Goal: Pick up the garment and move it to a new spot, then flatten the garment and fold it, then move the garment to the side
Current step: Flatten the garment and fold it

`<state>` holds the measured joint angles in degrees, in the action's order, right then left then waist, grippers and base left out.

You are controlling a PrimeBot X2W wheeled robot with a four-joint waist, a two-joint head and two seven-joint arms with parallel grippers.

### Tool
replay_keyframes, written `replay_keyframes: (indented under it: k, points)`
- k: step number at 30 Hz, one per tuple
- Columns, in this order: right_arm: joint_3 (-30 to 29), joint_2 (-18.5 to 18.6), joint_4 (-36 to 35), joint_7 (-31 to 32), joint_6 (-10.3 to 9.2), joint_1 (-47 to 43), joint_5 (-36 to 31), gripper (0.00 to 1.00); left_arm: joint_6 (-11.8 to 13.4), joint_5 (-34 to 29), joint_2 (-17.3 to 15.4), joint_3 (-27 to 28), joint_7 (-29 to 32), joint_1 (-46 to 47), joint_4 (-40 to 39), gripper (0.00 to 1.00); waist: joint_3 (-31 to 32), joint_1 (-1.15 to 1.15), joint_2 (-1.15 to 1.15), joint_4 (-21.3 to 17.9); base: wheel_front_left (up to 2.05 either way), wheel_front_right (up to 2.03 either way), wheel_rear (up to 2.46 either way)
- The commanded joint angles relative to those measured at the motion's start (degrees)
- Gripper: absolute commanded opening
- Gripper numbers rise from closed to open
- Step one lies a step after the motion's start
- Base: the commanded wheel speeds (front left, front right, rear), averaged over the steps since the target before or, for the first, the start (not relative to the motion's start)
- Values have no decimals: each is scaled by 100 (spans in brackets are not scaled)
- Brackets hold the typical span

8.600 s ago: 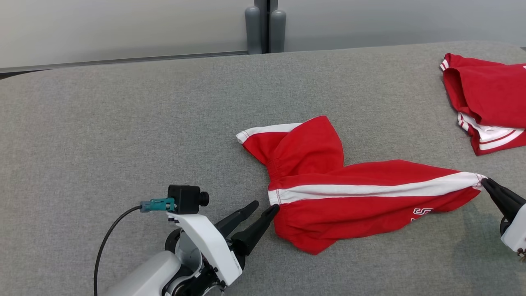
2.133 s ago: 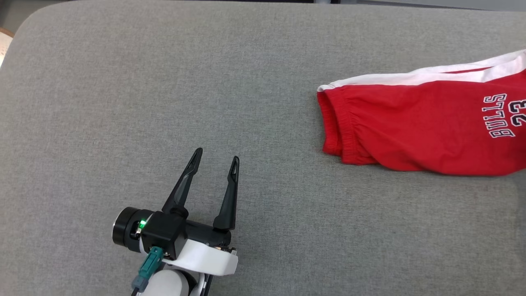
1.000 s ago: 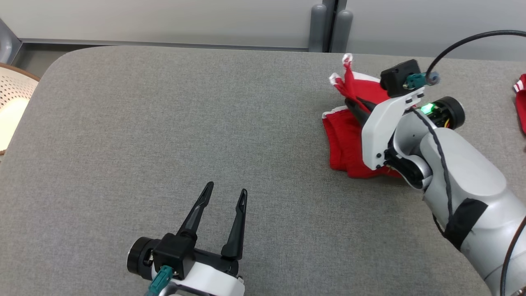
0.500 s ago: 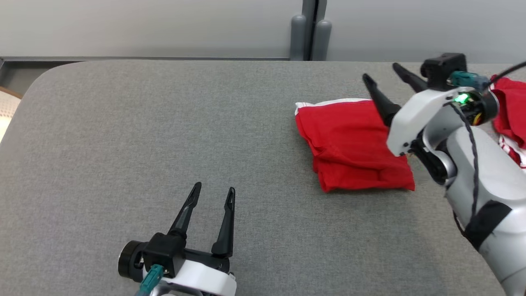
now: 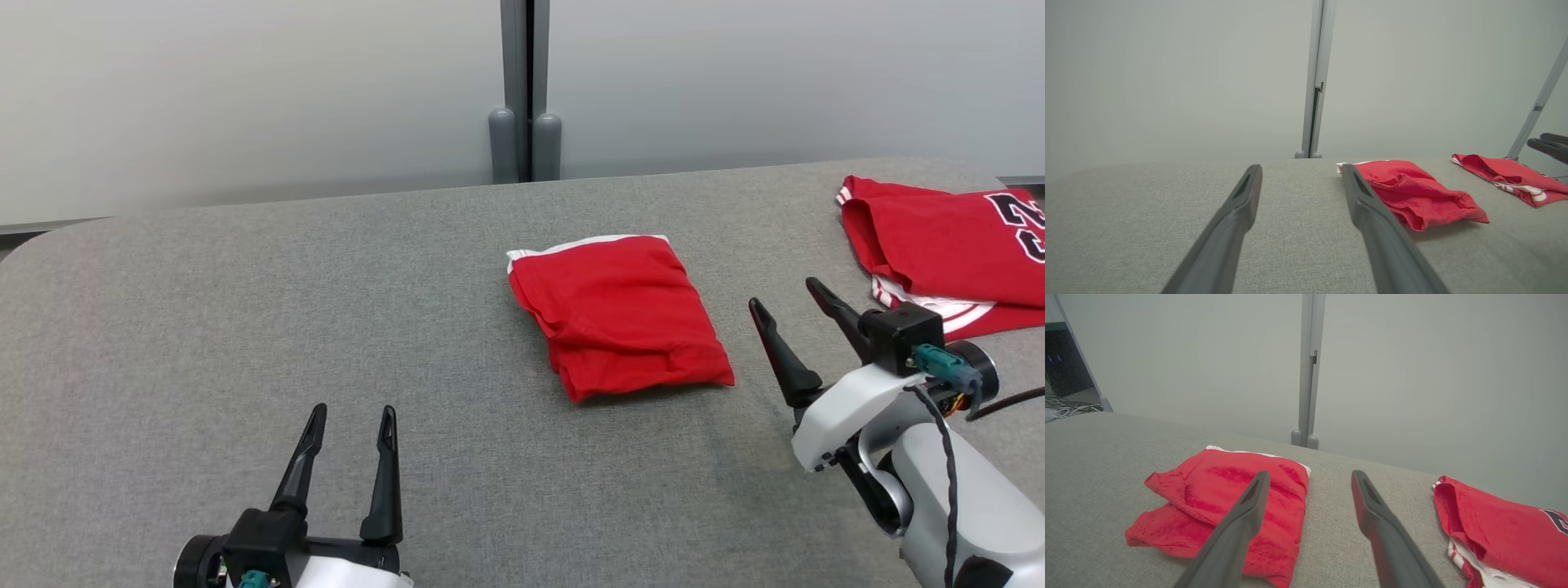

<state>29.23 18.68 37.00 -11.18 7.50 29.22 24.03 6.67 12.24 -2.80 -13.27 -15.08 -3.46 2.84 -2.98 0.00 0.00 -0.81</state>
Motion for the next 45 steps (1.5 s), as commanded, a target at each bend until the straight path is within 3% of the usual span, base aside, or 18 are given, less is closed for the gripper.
replay_keyframes:
  k: [1, 3, 10, 19, 31, 37, 38, 39, 40, 45]
  points:
    - [126, -28, 63, -45, -3, 33, 11, 91, -58, -52, -22, 8, -6, -17, 13, 100, -9, 0, 0, 91, 0, 0, 0]
    - [360, 16, 142, -42, -3, 219, 38, 0, -89, -71, -23, -27, -7, 24, 1, 100, -42, 0, 0, 236, 0, 0, 0]
    - [1343, 233, 731, 175, -3, 858, 363, 0, -132, 109, -21, -371, -6, 207, 8, 100, -283, 0, 0, 916, 0, 0, 0]
    - [2250, 175, 1612, 300, -3, 1288, 1124, 0, -138, 238, -22, -703, -6, 418, 114, 100, -556, 0, 0, 1484, 0, 0, 0]
    - [3920, -177, 1212, 78, -4, 819, 2172, 0, -125, 123, -21, -575, -6, 291, 212, 100, -232, 0, 0, 1285, 0, 0, 0]
    - [4040, -345, 1061, -329, -4, 661, 2486, 0, -57, 78, -22, -458, -6, 115, 205, 100, 134, 0, 0, 1042, 0, 0, 0]
    - [3932, -367, 1085, -379, -4, 645, 2473, 5, -32, 67, -23, -401, -7, 81, 172, 100, 205, 0, 0, 982, 0, 0, 0]
    - [3765, -403, 1104, -401, -4, 620, 2414, 40, 9, 63, -22, -305, -6, 19, 151, 100, 310, 0, 0, 901, 0, 0, 0]
    - [3461, -423, 991, -407, -3, 623, 2296, 100, 43, 56, -23, -209, -6, -61, 111, 100, 390, 0, 0, 819, 0, 0, 0]
    - [1665, -343, 304, -397, -4, 63, 1157, 100, 76, -32, -22, 426, -6, -344, -95, 100, 528, 0, 0, 358, 0, 0, 0]
